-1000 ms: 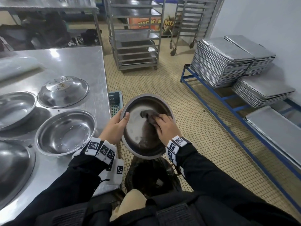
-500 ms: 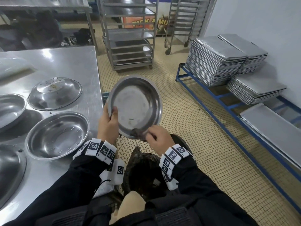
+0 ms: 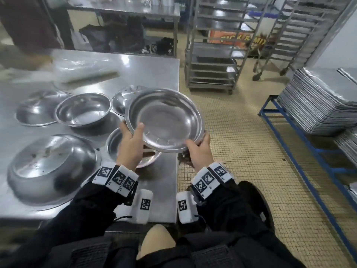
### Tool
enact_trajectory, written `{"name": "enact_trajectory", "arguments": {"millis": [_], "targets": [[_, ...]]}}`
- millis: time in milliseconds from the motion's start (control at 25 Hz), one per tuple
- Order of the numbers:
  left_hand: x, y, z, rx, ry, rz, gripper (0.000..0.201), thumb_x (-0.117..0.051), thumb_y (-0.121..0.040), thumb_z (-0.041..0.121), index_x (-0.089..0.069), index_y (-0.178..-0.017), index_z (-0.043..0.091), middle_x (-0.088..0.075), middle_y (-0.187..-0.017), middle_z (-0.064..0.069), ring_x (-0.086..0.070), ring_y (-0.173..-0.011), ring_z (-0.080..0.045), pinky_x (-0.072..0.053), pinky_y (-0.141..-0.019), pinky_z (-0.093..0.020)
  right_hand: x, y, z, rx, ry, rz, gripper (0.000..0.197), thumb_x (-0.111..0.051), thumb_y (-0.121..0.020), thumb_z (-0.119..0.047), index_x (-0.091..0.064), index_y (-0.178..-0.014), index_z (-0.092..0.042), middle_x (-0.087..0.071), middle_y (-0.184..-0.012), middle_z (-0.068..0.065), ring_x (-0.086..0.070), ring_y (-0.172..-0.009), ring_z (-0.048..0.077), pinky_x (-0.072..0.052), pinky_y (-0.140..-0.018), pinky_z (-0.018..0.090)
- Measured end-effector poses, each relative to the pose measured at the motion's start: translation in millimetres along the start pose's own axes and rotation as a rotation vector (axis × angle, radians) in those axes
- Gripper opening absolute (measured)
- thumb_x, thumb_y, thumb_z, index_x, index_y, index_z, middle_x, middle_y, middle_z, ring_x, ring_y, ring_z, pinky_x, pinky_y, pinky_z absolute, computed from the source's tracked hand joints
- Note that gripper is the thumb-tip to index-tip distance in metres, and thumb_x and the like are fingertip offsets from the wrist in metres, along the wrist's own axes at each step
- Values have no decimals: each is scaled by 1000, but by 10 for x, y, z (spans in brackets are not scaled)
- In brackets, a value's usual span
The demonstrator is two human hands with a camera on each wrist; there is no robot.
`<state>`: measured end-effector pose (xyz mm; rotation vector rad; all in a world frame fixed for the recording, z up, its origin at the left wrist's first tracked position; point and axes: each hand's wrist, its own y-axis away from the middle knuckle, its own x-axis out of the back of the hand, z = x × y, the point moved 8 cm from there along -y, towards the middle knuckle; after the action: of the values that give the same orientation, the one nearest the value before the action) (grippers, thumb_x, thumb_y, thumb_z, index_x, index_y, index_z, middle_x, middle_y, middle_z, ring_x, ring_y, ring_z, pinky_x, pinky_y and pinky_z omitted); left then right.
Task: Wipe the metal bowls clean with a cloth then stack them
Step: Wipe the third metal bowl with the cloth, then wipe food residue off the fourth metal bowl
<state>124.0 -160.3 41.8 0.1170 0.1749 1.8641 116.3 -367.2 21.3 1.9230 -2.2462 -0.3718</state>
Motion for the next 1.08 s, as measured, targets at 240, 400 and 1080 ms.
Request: {"name": "enact_trajectory", "arguments": {"millis": [240,400,1080], "targets": [[1657,-418,403,-138,-72,205,16,-49,-95,18,-50,-111,18,-58,-96,-5,-61,-80,-21,-57,-75,-41,-1439,-289,-176,-51,140,-252,74,-57,-84,-2,-24,-139,-39,-58,-99,18,-58,-47,13,-56,-60,34],[2791,-740,458,-106,-178,194,23,-53,-92,8,-54,-108,25,-65,-99,-7,-66,-87,-24,-58,-79,-41,-2538,-301,-260,-8,340,-384,73,-61,-87,-7,-22,-138,-42,-61,-100,14,-59,-60,18,-55,-56,26],[5567,-1172,-558,295,-304,234,56,-66,-90,18,-28,-132,11,-65,-91,-11,-63,-73,-18,-47,-66,-30,-5922,-632,288,338,1339,-641,61,-68,-80,-23,-44,-136,-16,-50,-135,10,-49,-122,30,-40,-99,39]]}}
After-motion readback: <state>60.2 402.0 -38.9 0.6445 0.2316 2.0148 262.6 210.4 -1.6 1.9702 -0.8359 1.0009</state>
